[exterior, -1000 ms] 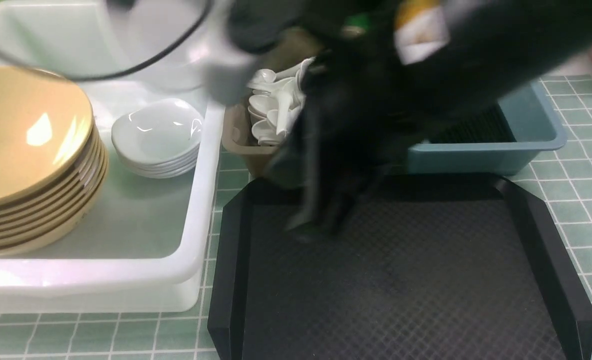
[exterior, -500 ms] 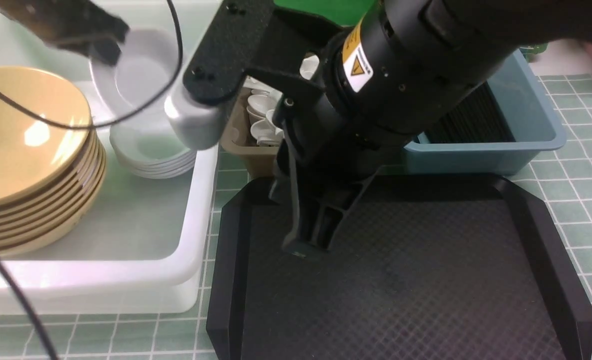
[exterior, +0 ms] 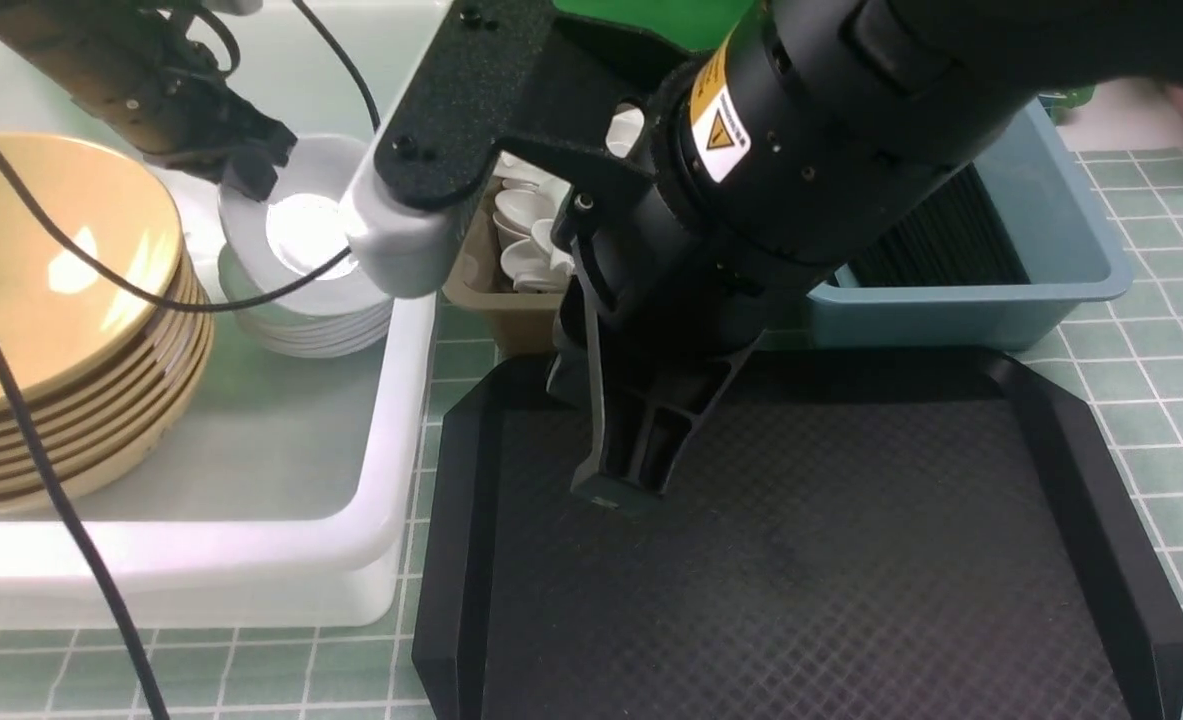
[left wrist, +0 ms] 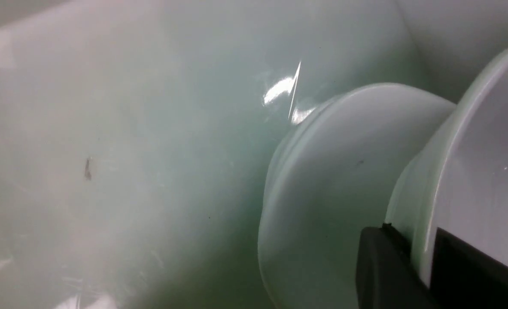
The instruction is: On blue table put chopsticks spoon bowls plates into blue grey white boxes.
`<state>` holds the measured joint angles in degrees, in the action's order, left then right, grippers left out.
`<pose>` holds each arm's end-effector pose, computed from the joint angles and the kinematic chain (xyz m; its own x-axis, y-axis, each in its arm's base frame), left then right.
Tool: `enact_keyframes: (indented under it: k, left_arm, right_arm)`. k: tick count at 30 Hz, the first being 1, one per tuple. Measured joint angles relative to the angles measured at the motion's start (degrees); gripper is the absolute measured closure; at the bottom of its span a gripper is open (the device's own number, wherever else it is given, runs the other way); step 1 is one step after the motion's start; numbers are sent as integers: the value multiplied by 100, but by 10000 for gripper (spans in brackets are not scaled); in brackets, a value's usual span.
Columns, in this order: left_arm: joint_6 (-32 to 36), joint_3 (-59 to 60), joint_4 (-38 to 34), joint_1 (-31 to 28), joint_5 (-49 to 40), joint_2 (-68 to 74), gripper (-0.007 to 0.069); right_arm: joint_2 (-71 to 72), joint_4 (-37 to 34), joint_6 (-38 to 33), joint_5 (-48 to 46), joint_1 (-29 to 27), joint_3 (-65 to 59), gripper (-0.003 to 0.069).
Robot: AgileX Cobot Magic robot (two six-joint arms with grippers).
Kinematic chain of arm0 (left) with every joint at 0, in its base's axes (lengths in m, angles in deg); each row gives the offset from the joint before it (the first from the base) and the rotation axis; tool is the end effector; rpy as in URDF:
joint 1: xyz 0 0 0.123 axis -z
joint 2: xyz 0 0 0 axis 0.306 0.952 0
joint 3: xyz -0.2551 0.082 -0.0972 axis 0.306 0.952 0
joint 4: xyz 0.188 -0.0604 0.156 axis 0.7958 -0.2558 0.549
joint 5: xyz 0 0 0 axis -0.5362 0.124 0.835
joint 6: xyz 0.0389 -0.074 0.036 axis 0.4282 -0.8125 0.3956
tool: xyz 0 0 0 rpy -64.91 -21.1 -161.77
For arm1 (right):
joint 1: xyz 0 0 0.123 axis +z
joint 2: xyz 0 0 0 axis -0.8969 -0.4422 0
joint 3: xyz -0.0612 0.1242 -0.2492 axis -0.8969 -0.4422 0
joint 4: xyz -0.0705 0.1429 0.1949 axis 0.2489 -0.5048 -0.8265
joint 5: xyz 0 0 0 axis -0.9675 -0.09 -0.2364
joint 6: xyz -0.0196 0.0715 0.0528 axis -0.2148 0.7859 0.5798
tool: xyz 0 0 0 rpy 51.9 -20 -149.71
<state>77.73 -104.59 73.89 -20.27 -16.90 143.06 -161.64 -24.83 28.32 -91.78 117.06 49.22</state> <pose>0.4505 0.0015 0.2826 -0.7898 0.3433 -0.5083 0.3845 0.9228 0.0259 0.2042 0.2739 0.3986 -0.2035 -0.8454 -0.4939 -0.9273 0.3283 -0.1797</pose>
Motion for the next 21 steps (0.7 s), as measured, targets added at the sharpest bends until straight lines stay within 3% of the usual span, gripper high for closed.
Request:
enact_keyframes:
  k: [1, 5, 8, 9, 12, 16, 21]
  left_arm:
    - [0, 0, 0, 0, 9, 2, 543]
    - [5, 0, 102, 0, 155, 2, 354]
    - [-57, -96, 189, 0, 119, 2, 255]
    - [-193, -297, 225, 0, -23, 2, 186]
    - [-662, -746, 237, 0, -433, -82, 128]
    - [-1444, -1376, 288, 33, -1185, -367, 153]
    - [-1934, -1441, 488, 408, -1424, -1413, 326]
  right_arm:
    - [0, 0, 0, 0, 0, 0, 589]
    - [0, 0, 0, 0, 0, 0, 583]
    - [0, 0, 0, 0, 0, 0, 582]
    - [0, 33, 0, 0, 0, 0, 580]
    - [0, 101, 0, 5, 0, 0, 580]
    - [0, 255, 25, 0, -24, 0, 579]
    - [6, 370, 65, -103, -243, 0, 579]
